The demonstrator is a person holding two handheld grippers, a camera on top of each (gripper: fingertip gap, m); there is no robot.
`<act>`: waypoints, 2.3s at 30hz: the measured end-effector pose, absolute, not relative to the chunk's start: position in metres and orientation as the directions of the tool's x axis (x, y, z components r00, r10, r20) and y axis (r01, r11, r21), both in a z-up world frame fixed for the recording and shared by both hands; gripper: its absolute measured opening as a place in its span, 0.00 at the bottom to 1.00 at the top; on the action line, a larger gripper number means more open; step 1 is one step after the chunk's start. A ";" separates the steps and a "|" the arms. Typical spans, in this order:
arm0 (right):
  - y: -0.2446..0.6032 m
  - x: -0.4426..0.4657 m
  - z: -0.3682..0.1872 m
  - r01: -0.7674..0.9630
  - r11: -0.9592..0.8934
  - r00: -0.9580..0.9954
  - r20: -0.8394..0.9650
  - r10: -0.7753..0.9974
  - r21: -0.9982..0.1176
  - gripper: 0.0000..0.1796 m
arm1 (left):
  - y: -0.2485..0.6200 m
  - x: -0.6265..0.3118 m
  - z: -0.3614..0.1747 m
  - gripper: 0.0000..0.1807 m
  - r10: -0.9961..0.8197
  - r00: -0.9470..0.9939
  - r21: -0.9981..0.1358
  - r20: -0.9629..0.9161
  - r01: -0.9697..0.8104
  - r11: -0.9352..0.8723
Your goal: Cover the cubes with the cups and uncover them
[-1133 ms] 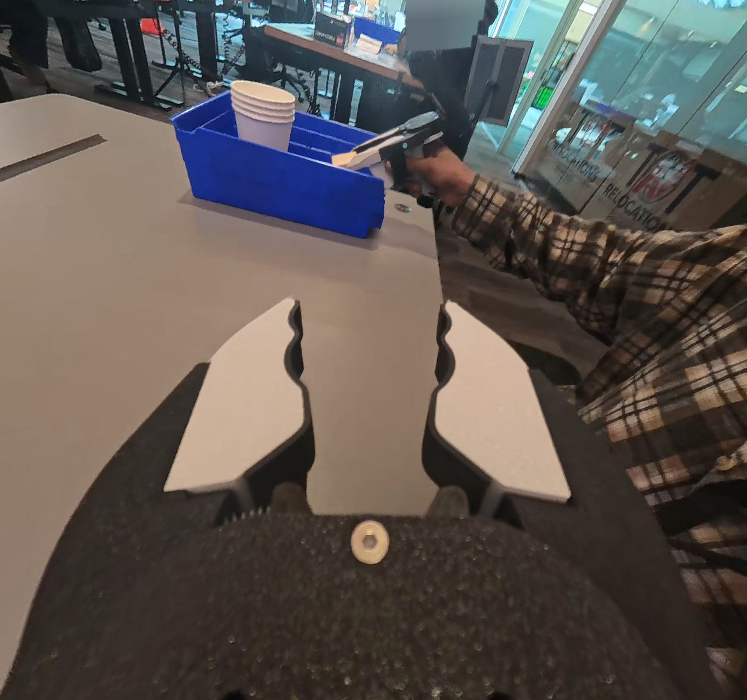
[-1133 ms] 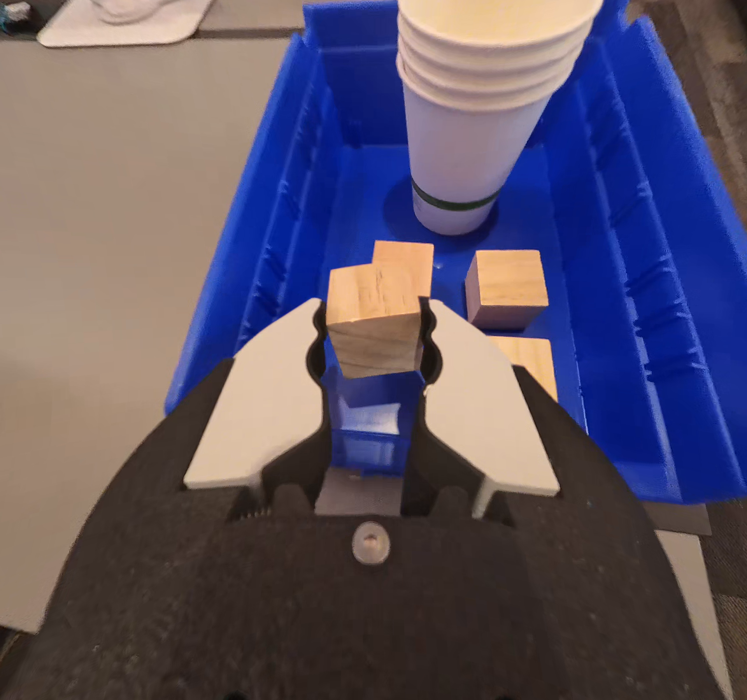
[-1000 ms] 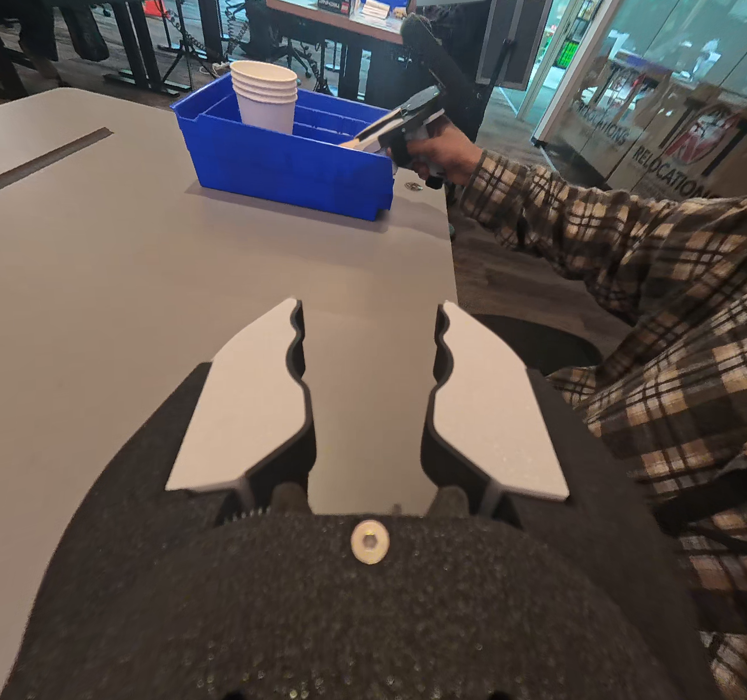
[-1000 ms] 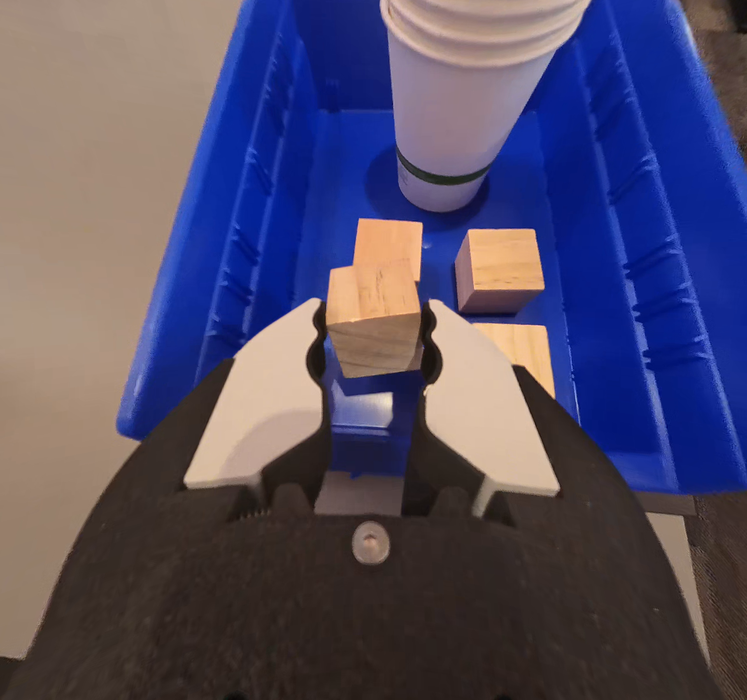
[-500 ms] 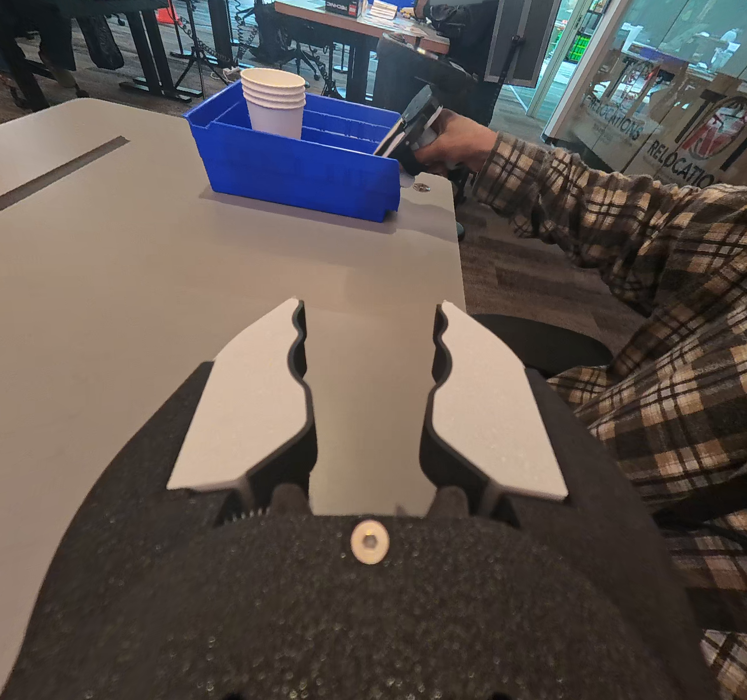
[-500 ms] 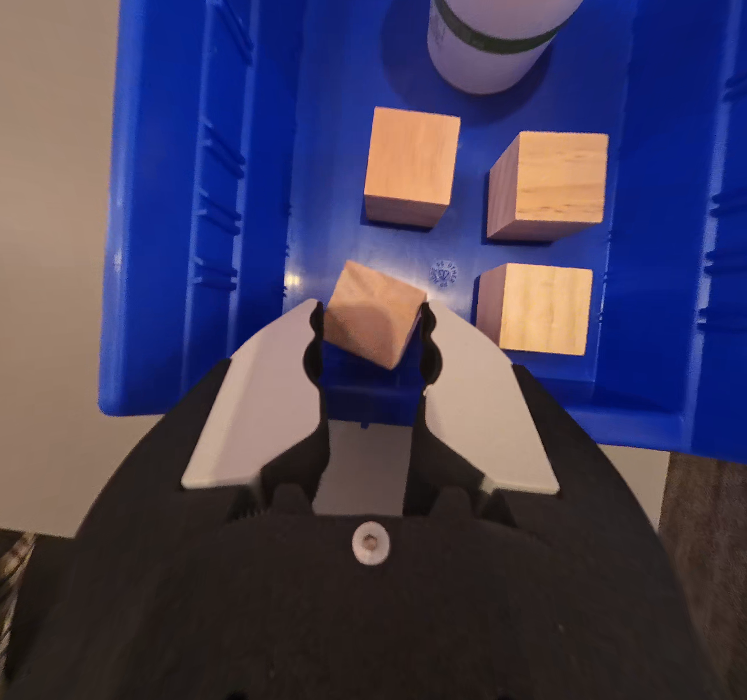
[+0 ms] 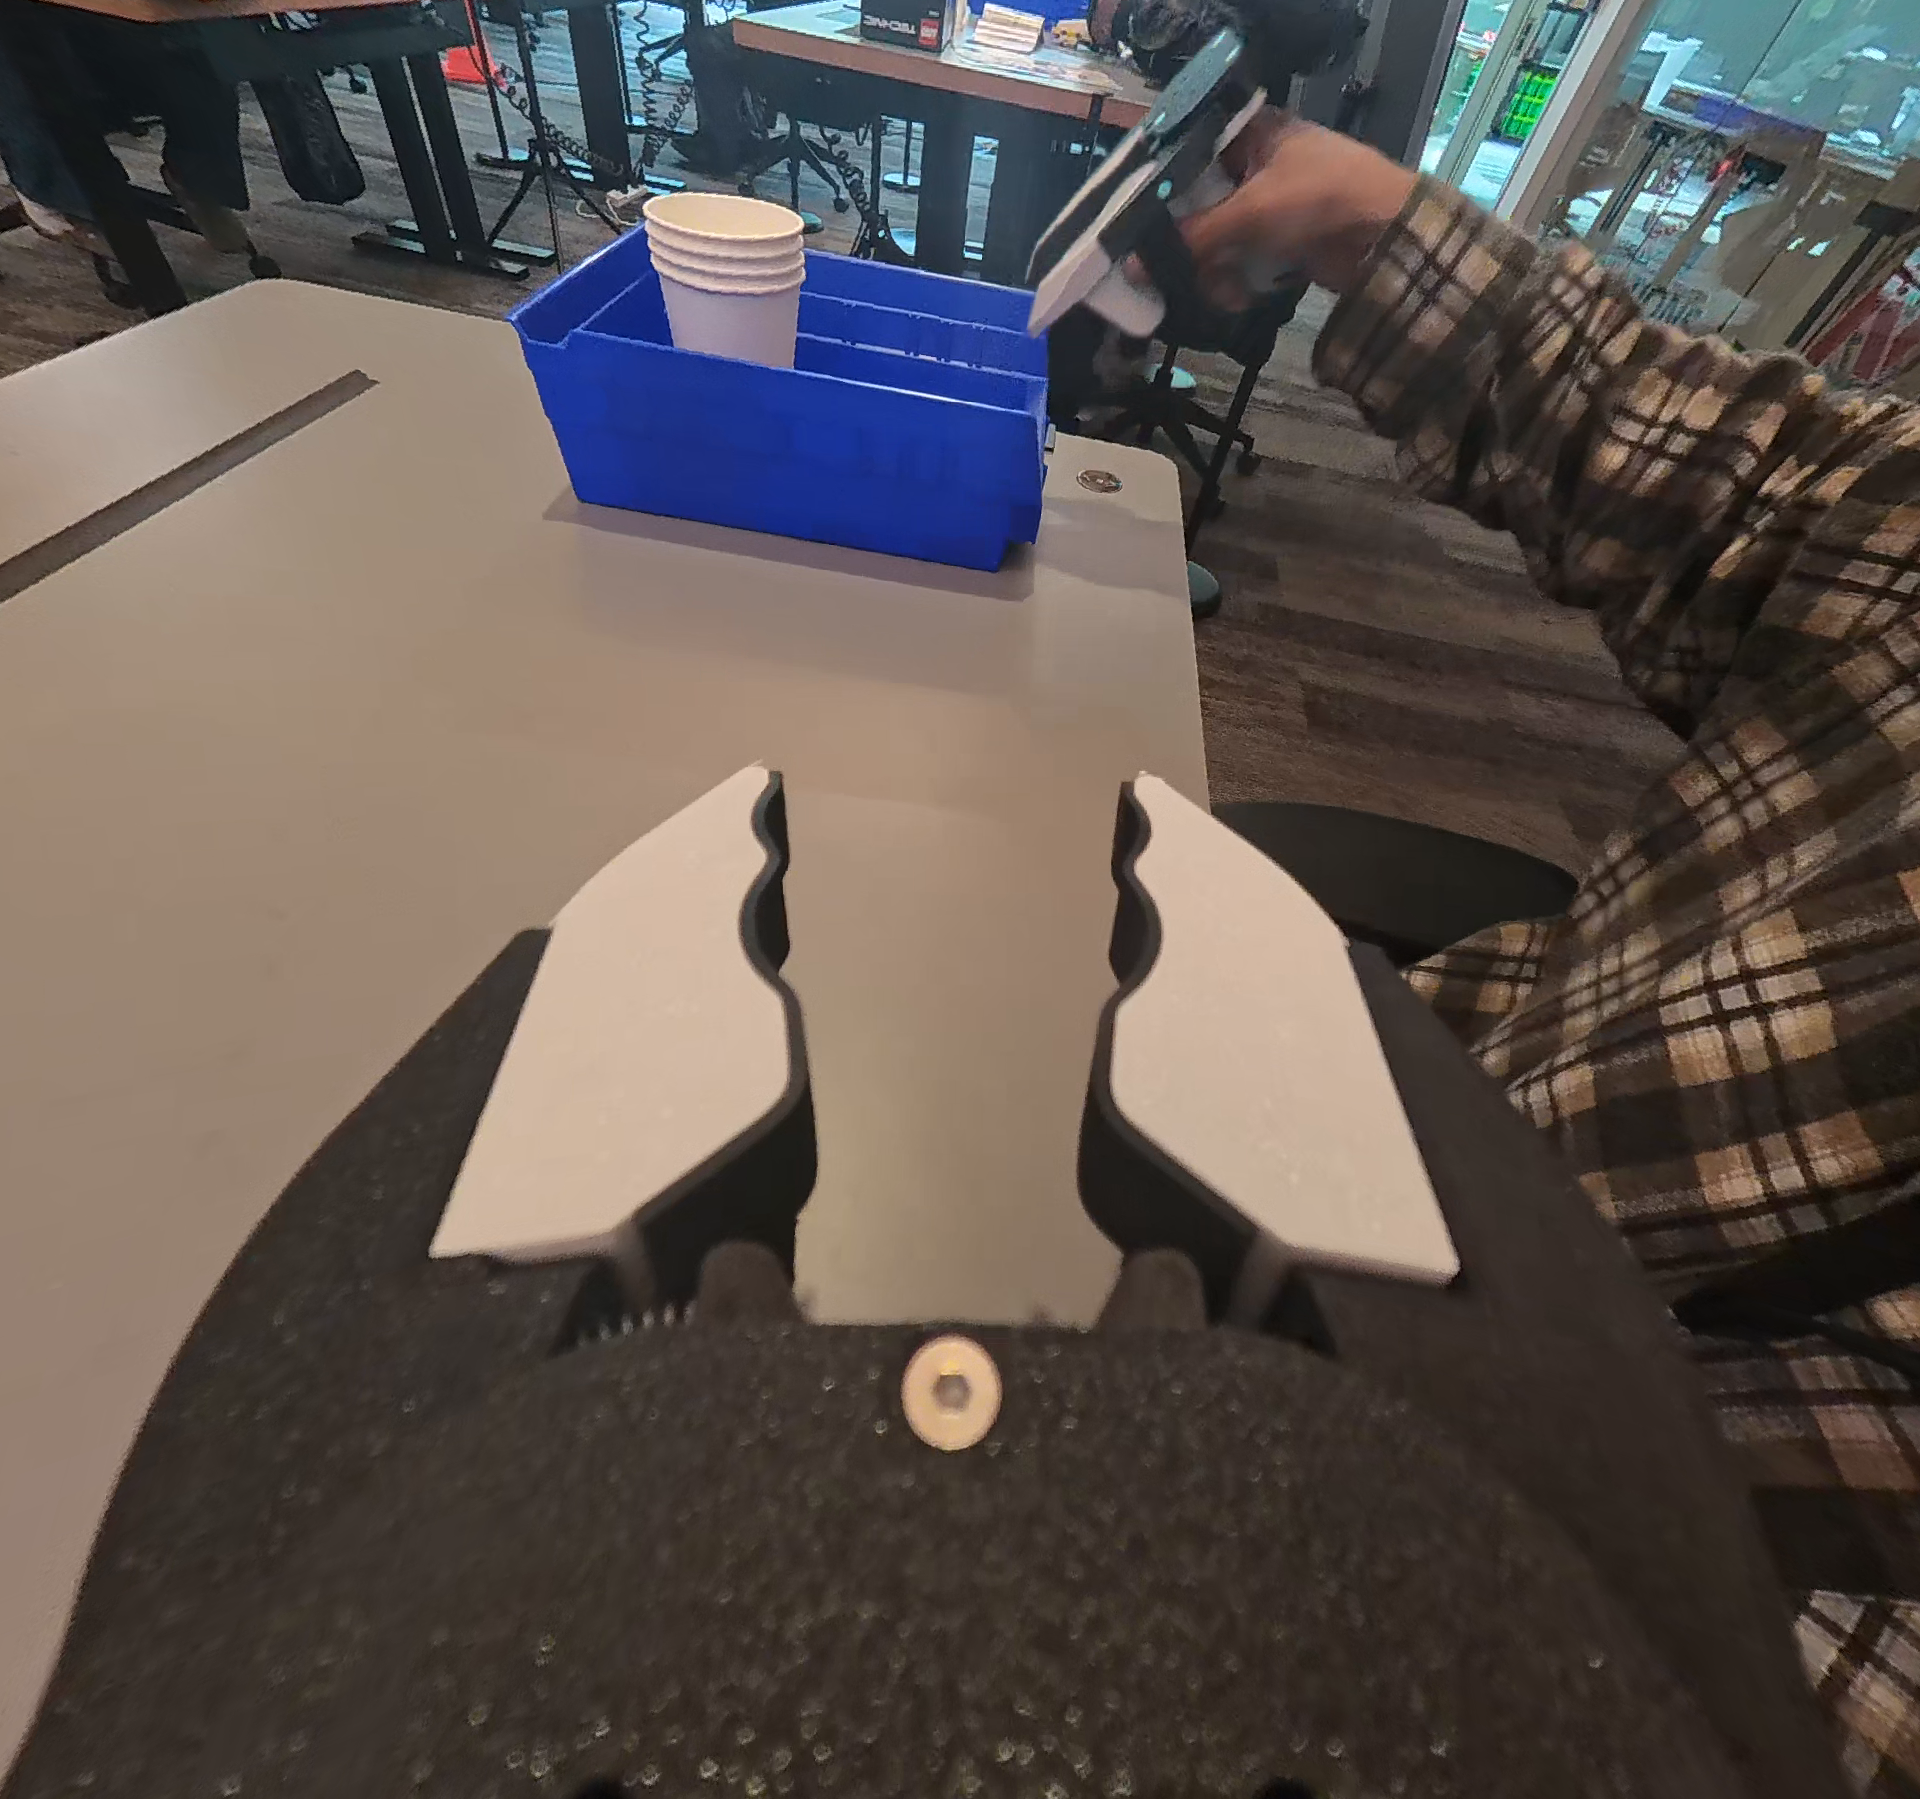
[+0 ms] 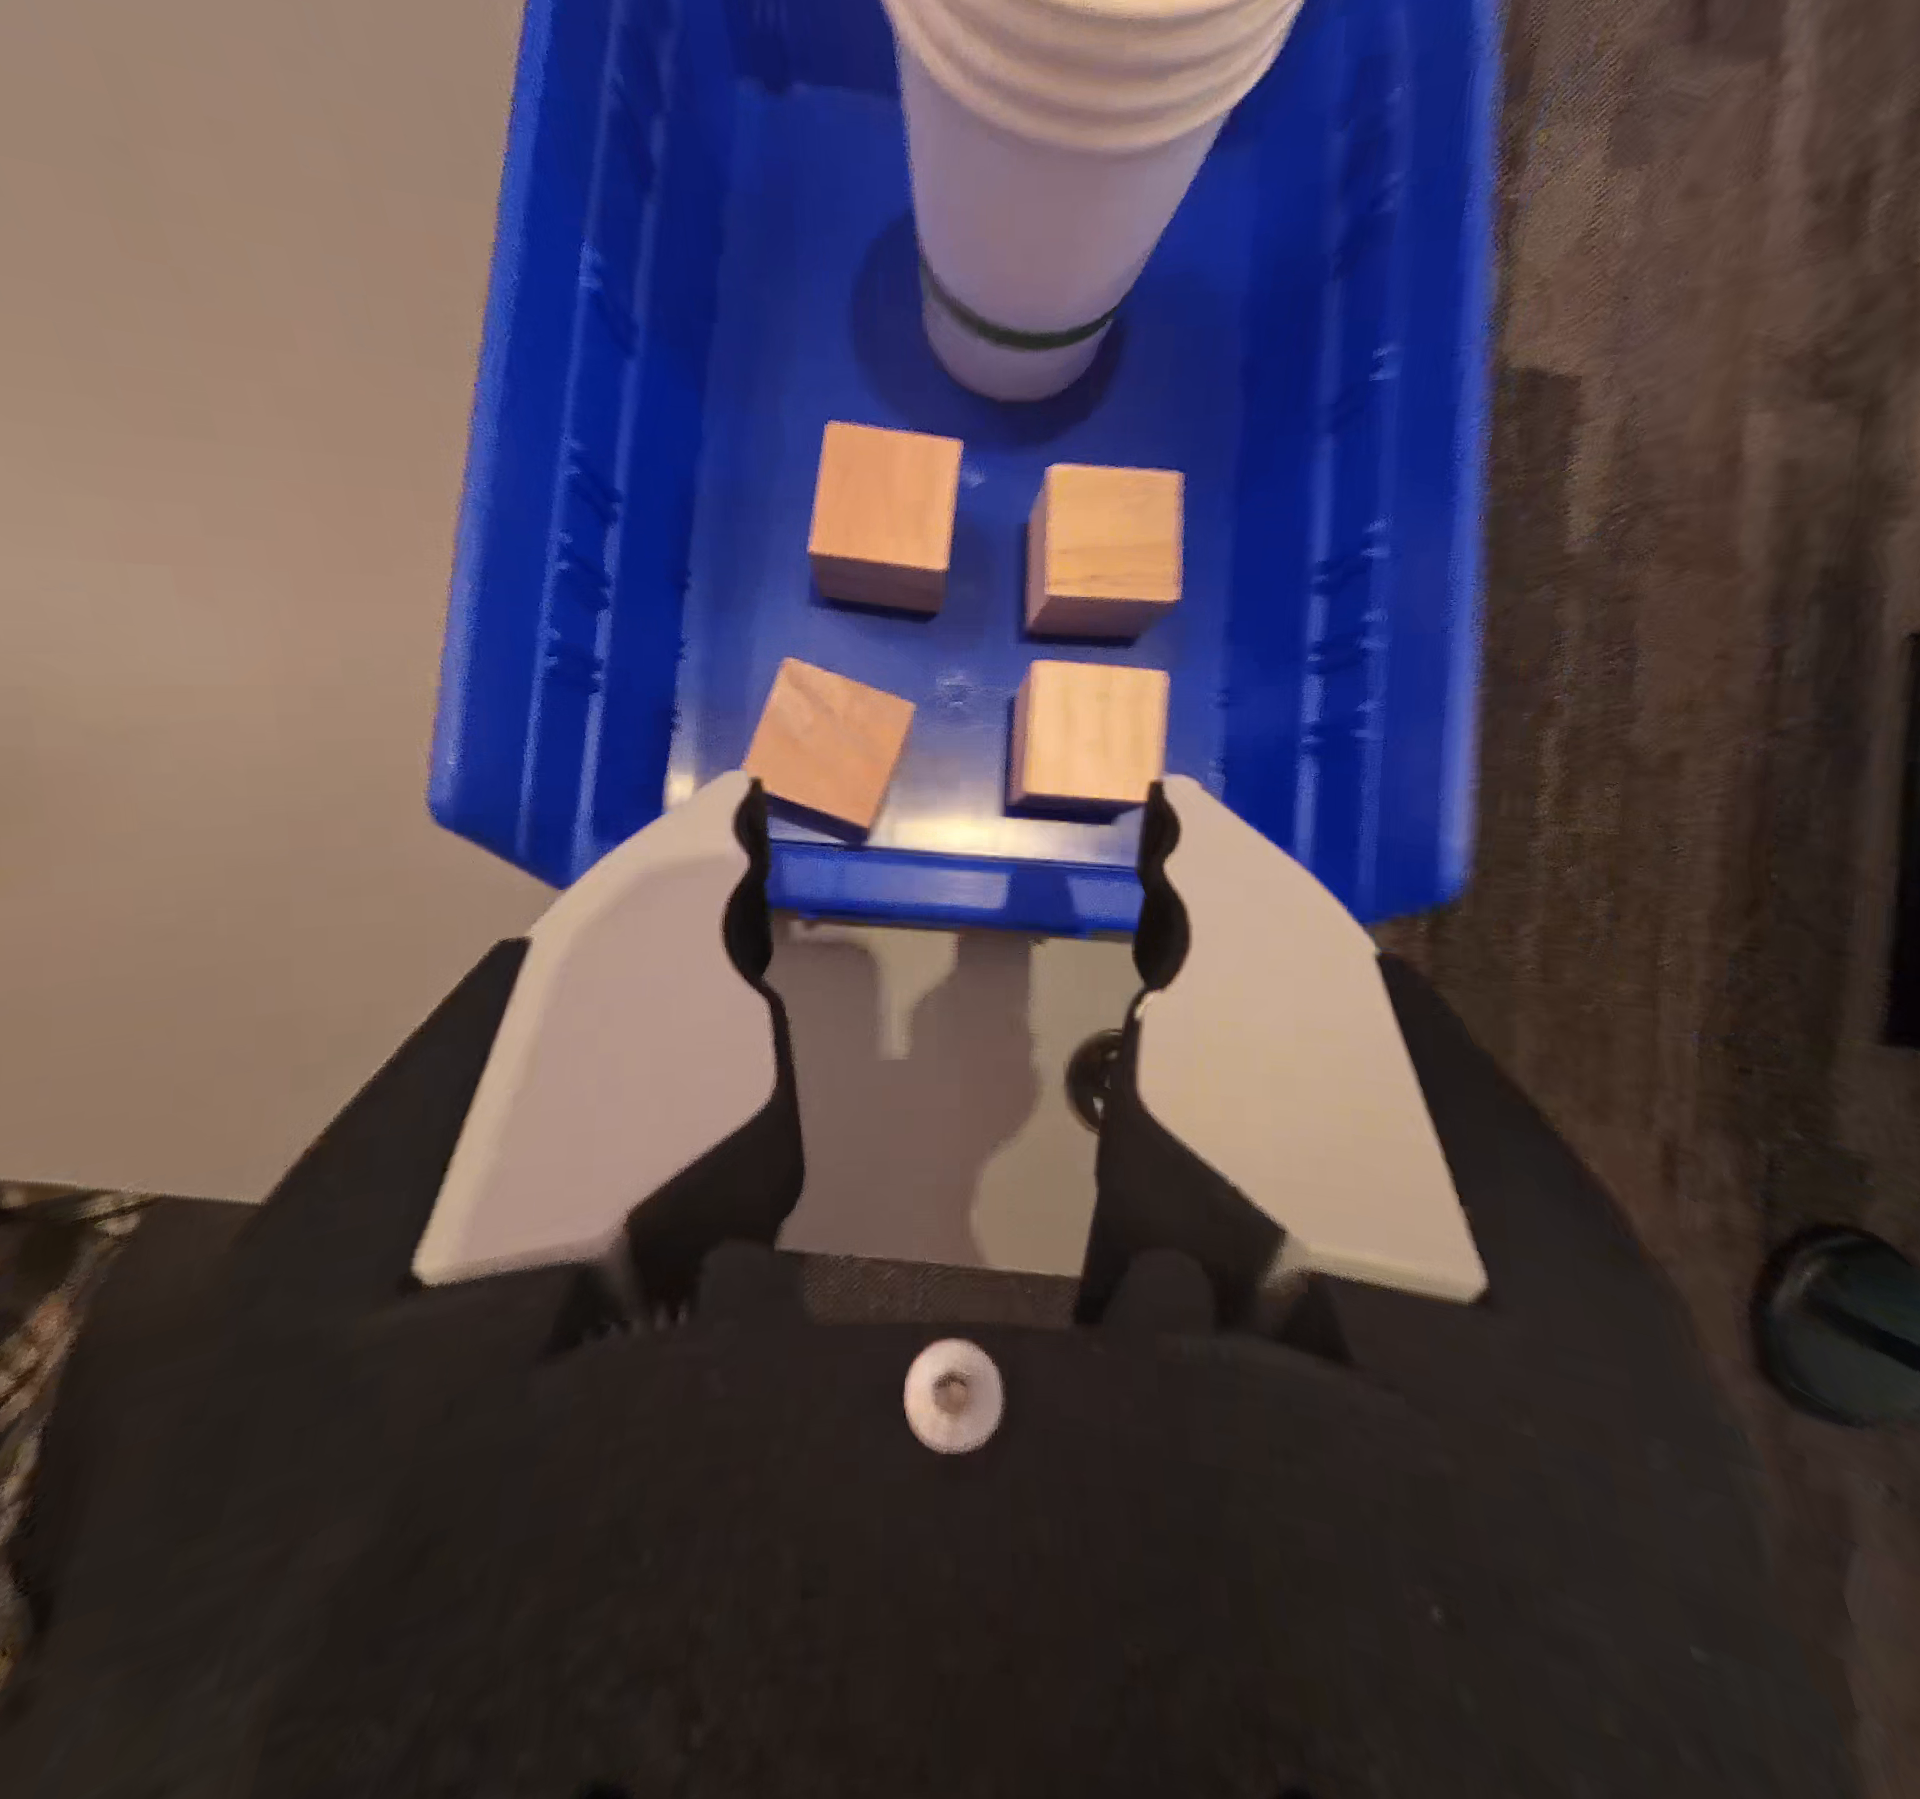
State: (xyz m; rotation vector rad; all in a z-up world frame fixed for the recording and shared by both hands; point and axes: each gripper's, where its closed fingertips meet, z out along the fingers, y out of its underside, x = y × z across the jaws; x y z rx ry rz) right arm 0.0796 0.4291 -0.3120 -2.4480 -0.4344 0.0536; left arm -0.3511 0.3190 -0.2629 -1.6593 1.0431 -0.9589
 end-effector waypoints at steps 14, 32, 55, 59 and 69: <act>0.482 0.163 -0.299 0.246 -0.885 0.963 -0.005 0.269 -0.396 0.39 | 0.289 -0.368 -0.281 0.34 -0.909 0.387 -0.935 0.152 -0.242 -0.259; 0.515 0.139 -0.377 0.288 -0.948 0.942 -0.138 0.305 -0.135 0.03 | 0.278 -0.417 -0.295 0.33 -0.829 0.495 -0.914 0.263 -0.147 -0.377; 0.495 -0.082 -0.376 0.424 -0.880 0.873 -0.164 0.460 -0.214 0.03 | 0.250 -0.455 -0.263 0.33 -0.821 0.535 -0.951 0.199 -0.096 -0.293; 0.488 -0.118 -0.376 0.438 -0.869 0.862 -0.166 0.479 -0.230 0.04 | 0.246 -0.460 -0.255 0.33 -0.821 0.540 -0.957 0.186 -0.091 -0.276; 0.462 -0.219 -0.375 0.489 -0.830 0.817 -0.193 0.544 -0.268 0.04 | 0.238 -0.489 -0.232 0.33 -0.781 0.601 -0.969 0.168 -0.043 -0.241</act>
